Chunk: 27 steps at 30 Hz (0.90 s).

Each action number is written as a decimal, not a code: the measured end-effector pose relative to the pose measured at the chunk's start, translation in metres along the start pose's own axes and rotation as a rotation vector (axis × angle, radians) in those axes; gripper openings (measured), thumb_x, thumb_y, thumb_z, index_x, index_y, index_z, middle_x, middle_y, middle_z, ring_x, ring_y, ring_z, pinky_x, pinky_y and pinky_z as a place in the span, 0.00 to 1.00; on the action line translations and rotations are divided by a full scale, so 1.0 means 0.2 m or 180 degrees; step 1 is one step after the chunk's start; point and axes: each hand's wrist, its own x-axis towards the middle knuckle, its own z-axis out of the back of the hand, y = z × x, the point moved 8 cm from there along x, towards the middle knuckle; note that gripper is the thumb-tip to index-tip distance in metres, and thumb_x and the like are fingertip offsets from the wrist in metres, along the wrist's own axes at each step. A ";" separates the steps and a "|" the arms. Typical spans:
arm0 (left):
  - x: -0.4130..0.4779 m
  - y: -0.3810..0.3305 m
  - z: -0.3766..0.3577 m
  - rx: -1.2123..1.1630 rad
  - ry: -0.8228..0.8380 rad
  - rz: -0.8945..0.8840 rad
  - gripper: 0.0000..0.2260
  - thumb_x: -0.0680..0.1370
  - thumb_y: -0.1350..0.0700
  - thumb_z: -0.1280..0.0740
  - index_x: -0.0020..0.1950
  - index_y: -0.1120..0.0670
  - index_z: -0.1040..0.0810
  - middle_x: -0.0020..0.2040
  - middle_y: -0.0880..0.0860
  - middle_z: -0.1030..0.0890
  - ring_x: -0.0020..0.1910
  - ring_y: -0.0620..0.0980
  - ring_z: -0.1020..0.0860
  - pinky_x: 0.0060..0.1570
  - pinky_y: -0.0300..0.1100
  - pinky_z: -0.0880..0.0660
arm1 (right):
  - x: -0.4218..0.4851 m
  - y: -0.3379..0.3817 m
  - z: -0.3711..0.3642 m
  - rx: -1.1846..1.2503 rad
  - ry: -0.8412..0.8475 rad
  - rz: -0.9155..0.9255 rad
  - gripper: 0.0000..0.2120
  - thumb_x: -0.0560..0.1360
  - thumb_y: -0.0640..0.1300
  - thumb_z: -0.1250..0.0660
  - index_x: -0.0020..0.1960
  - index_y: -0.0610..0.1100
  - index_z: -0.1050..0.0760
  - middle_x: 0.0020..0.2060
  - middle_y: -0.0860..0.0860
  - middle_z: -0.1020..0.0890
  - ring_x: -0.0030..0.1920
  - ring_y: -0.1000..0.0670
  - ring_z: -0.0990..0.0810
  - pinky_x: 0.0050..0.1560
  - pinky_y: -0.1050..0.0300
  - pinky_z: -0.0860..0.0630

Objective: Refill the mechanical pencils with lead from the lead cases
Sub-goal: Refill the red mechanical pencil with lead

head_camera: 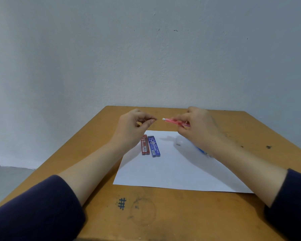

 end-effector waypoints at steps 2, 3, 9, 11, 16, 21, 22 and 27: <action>0.00 -0.01 0.00 -0.0017 -0.0014 -0.0056 0.05 0.76 0.59 0.30 0.48 0.51 0.15 0.39 0.42 0.23 0.39 0.35 0.26 0.37 0.27 0.32 | 0.00 0.01 0.00 -0.0131 -0.0065 0.0097 0.16 0.75 0.43 0.35 0.60 0.55 0.21 0.41 0.49 0.25 0.45 0.47 0.25 0.50 0.53 0.30; 0.00 -0.01 0.00 -0.0022 -0.0016 -0.0084 0.05 0.76 0.59 0.30 0.48 0.51 0.15 0.39 0.43 0.23 0.39 0.36 0.26 0.37 0.27 0.33 | 0.00 0.01 0.00 -0.0162 -0.0146 0.0153 0.16 0.75 0.42 0.35 0.60 0.54 0.21 0.41 0.48 0.24 0.45 0.47 0.25 0.50 0.52 0.29; 0.00 -0.03 0.00 -0.0068 0.0003 -0.0162 0.07 0.75 0.59 0.29 0.48 0.48 0.16 0.39 0.45 0.23 0.37 0.37 0.27 0.36 0.28 0.34 | 0.00 0.01 0.01 -0.0118 -0.0561 0.0394 0.15 0.71 0.38 0.31 0.55 0.50 0.18 0.37 0.46 0.22 0.38 0.45 0.23 0.45 0.52 0.28; 0.00 -0.03 0.00 -0.0100 0.0009 -0.0163 0.07 0.75 0.60 0.29 0.48 0.48 0.16 0.39 0.45 0.23 0.37 0.37 0.27 0.35 0.28 0.34 | 0.00 0.02 0.02 -0.0093 -0.0648 0.0465 0.15 0.69 0.37 0.30 0.53 0.49 0.17 0.36 0.46 0.22 0.37 0.45 0.23 0.44 0.51 0.27; -0.01 -0.03 0.00 -0.0103 0.0036 -0.0164 0.07 0.75 0.60 0.29 0.49 0.49 0.16 0.39 0.46 0.23 0.37 0.37 0.28 0.35 0.28 0.34 | -0.01 0.03 0.01 -0.0081 -0.0734 0.0585 0.15 0.68 0.36 0.29 0.52 0.48 0.17 0.35 0.46 0.22 0.36 0.44 0.23 0.44 0.48 0.26; -0.01 -0.04 -0.01 -0.0124 0.0053 -0.0159 0.06 0.75 0.60 0.29 0.49 0.52 0.15 0.38 0.45 0.24 0.36 0.37 0.28 0.34 0.28 0.34 | -0.01 0.04 0.01 -0.0148 -0.0942 0.0718 0.14 0.65 0.37 0.30 0.49 0.47 0.16 0.33 0.47 0.22 0.33 0.44 0.23 0.41 0.48 0.25; -0.01 -0.04 -0.01 -0.0111 0.0058 -0.0157 0.06 0.75 0.60 0.29 0.49 0.52 0.15 0.38 0.45 0.24 0.36 0.37 0.28 0.34 0.28 0.34 | -0.01 0.04 0.01 -0.0171 -0.0962 0.0728 0.14 0.65 0.37 0.30 0.49 0.47 0.16 0.33 0.47 0.22 0.33 0.44 0.23 0.41 0.48 0.24; -0.01 -0.04 -0.01 -0.0067 0.0031 -0.0188 0.06 0.74 0.60 0.28 0.49 0.53 0.15 0.37 0.45 0.24 0.35 0.37 0.28 0.34 0.28 0.35 | -0.01 0.04 0.01 -0.0173 -0.1099 0.0787 0.14 0.65 0.40 0.33 0.48 0.48 0.16 0.32 0.48 0.22 0.33 0.45 0.22 0.41 0.47 0.24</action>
